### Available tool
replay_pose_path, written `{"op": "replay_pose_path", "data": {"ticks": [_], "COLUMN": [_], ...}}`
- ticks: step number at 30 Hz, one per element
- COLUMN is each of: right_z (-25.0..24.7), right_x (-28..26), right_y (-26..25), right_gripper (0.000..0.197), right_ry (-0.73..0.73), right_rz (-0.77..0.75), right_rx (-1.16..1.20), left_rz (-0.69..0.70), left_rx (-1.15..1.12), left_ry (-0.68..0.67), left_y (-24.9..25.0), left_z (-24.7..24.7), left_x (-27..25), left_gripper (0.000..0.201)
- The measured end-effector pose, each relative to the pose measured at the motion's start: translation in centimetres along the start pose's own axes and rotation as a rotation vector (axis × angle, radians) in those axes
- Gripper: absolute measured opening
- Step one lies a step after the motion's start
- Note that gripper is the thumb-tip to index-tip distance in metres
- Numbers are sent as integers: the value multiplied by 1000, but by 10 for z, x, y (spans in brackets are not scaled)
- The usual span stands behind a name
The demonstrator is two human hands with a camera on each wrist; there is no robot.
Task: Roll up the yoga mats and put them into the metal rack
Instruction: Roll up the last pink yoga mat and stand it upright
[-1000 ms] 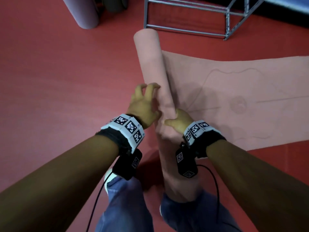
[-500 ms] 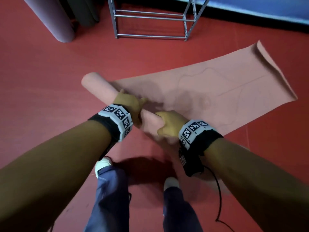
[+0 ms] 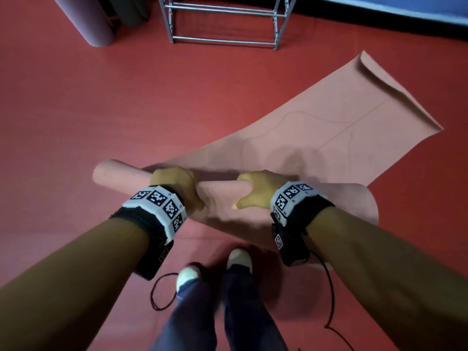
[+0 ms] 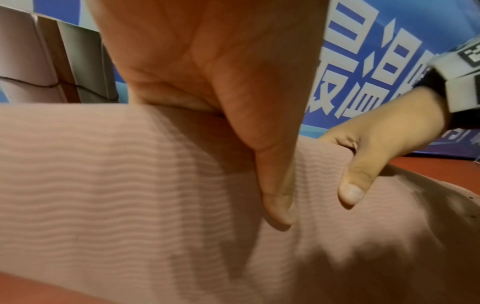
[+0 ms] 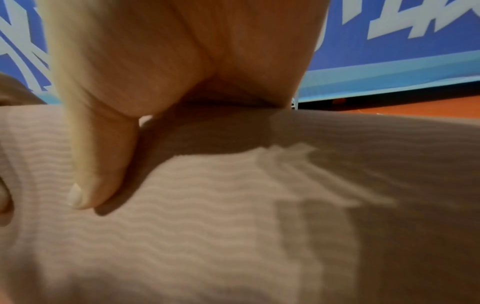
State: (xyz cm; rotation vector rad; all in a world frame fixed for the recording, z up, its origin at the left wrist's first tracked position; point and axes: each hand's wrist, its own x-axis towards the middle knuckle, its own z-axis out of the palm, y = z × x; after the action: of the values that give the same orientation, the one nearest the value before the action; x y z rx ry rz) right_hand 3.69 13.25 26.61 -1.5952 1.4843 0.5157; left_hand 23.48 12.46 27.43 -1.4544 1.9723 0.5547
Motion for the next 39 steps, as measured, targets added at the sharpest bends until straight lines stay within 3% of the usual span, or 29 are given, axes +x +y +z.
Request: {"op": "replay_pose_path", "data": {"ticks": [5, 10, 13, 16, 19, 21, 25, 29, 32, 39], "right_z": [36, 91, 126, 158, 183, 190, 193, 187, 192, 230], "right_x": [-13, -24, -27, -32, -39, -46, -66, -86, -89, -34], "right_y": [21, 32, 39, 49, 65, 74, 92, 102, 113, 157], "right_gripper": [79, 76, 59, 39, 26, 28, 38, 41, 50, 79], "right_ry": [-111, -13, 21, 22, -26, -71, -187, -246, -177, -39], "right_rz": [39, 57, 53, 76, 79, 55, 2, -60, -81, -27], "right_rx": [45, 126, 216, 303, 327, 276, 123, -40, -109, -47], "left_rz": [6, 60, 99, 148, 182, 135, 30, -9, -16, 102], "left_rx": [22, 5, 64, 158, 221, 183, 4, -199, -236, -98], "left_ry": [-8, -87, -30, 13, -52, -127, -189, -290, -234, -107], "left_y": [21, 31, 37, 60, 94, 110, 132, 150, 160, 169], "left_z": [26, 53, 74, 100, 121, 130, 151, 183, 196, 223], "left_x": [-10, -24, -31, -40, -52, -57, -79, -101, -96, -35], "left_gripper": [41, 49, 50, 66, 81, 79, 48, 45, 55, 32]}}
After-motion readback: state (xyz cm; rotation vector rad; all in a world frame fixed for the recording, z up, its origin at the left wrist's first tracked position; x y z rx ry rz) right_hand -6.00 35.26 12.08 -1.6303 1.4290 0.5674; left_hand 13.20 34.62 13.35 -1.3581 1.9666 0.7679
